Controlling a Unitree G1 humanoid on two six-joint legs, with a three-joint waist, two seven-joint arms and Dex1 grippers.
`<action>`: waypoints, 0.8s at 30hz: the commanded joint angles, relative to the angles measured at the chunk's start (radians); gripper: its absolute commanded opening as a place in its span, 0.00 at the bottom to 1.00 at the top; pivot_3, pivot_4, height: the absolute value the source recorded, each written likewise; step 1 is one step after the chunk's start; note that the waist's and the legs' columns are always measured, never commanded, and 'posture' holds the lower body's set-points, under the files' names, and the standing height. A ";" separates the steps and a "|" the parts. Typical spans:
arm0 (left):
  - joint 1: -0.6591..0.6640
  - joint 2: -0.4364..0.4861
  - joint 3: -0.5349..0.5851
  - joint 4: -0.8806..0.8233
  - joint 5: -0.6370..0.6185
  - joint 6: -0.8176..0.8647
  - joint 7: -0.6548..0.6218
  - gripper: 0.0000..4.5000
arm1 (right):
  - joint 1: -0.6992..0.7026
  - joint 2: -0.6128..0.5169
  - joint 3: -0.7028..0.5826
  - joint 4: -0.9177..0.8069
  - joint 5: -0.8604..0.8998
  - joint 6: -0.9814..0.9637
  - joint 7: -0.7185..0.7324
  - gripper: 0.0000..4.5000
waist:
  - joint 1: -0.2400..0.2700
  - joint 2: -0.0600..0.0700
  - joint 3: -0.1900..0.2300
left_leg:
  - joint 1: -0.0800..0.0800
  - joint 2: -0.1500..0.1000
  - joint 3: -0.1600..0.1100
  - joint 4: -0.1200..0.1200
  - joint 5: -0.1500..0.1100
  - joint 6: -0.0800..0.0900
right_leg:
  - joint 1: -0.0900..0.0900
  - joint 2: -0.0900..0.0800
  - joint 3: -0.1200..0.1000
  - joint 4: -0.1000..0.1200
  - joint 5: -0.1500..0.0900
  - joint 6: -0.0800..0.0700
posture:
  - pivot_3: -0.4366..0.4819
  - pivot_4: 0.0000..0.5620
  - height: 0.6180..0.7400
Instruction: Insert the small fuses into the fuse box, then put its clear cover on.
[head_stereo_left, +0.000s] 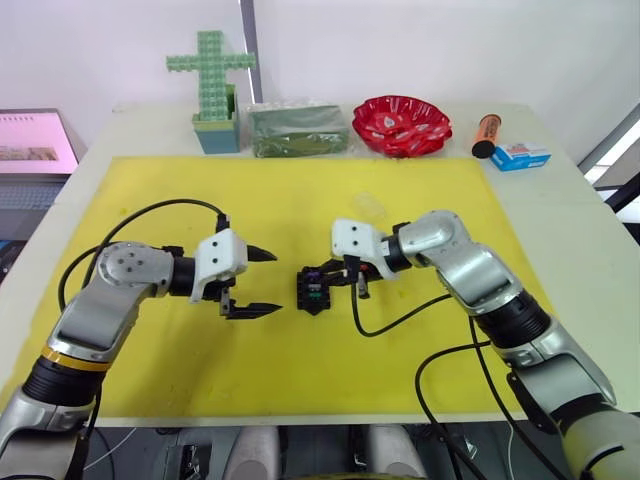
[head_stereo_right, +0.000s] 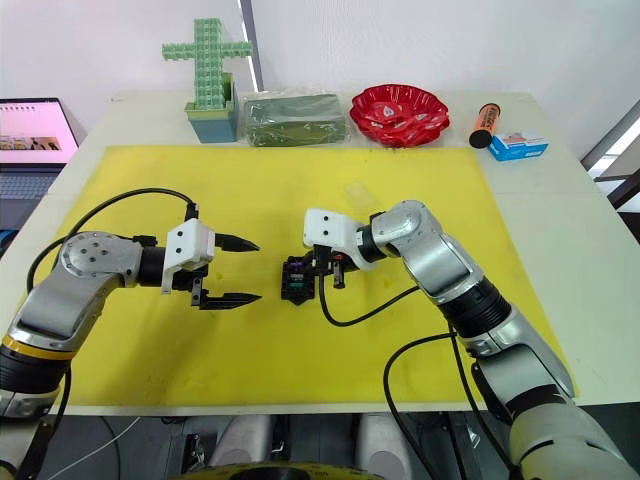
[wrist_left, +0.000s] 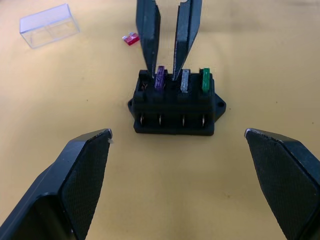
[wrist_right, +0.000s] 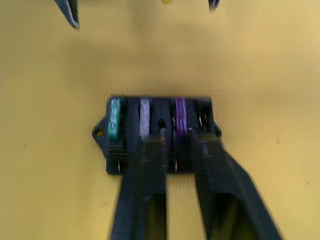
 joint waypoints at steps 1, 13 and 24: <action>-0.006 0.001 0.001 -0.020 0.001 -0.012 0.004 1.00 | -0.016 -0.006 -0.005 -0.027 0.004 0.005 0.004 0.18 | 0.000 0.000 0.000 | 0.000 0.000 0.000 0.000 0.000 0.000 | 0.000 0.000 0.000 0.000 0.000 0.000 | 0.48 0.27 1.00; -0.007 -0.001 0.001 -0.015 0.001 -0.015 0.005 1.00 | -0.052 -0.036 -0.054 -0.069 0.050 0.067 0.022 0.18 | 0.001 0.000 0.000 | -0.002 0.000 0.000 0.000 0.000 0.000 | -0.001 0.000 0.000 0.000 0.000 0.000 | 0.48 0.27 1.00; -0.019 -0.002 0.005 0.002 0.004 -0.020 0.007 1.00 | -0.069 0.001 -0.103 -0.104 0.140 0.126 -0.015 0.06 | 0.000 0.000 0.000 | -0.005 0.000 0.000 0.000 0.000 0.000 | -0.005 0.000 0.000 0.000 0.000 0.000 | 0.48 0.27 1.00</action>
